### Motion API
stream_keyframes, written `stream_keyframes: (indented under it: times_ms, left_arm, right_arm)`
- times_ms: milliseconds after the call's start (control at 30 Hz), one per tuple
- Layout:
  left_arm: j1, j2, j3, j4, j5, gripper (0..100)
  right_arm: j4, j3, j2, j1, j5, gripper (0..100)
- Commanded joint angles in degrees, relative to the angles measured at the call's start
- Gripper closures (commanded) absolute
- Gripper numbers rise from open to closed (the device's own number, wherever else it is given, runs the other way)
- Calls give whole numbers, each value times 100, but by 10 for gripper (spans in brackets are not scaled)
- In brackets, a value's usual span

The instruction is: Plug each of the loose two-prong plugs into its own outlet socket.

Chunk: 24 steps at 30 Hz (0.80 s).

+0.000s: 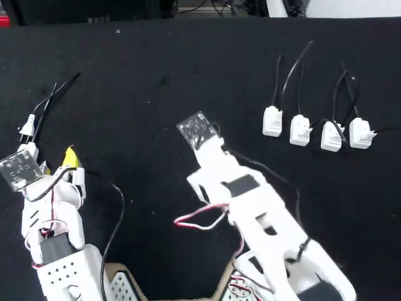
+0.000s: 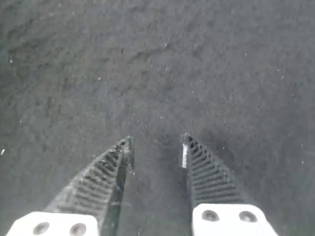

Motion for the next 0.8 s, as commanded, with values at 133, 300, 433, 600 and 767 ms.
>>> stream_keyframes:
  times_ms: [133, 300, 433, 600, 767]
  left_arm:
    - [119, -44, -312, 299, -44, 787]
    - [154, -466, -998, 1354, -35, 790]
    - [119, -677, -1086, 1327, -185, 786]
    - [-75, -510, -2026, 1275, -1090, 786]
    - [-233, 264, -3178, 1503, -1477, 785]
  right_arm:
    - [-1081, 919, -936, -97, 0, 850]
    - [-1108, 1051, -1429, -105, 0, 850]
    - [-1512, 1525, -1842, -79, 0, 850]
    - [-1802, 1930, -2237, -97, 0, 850]
    - [-1785, 1974, -2316, -105, 0, 850]
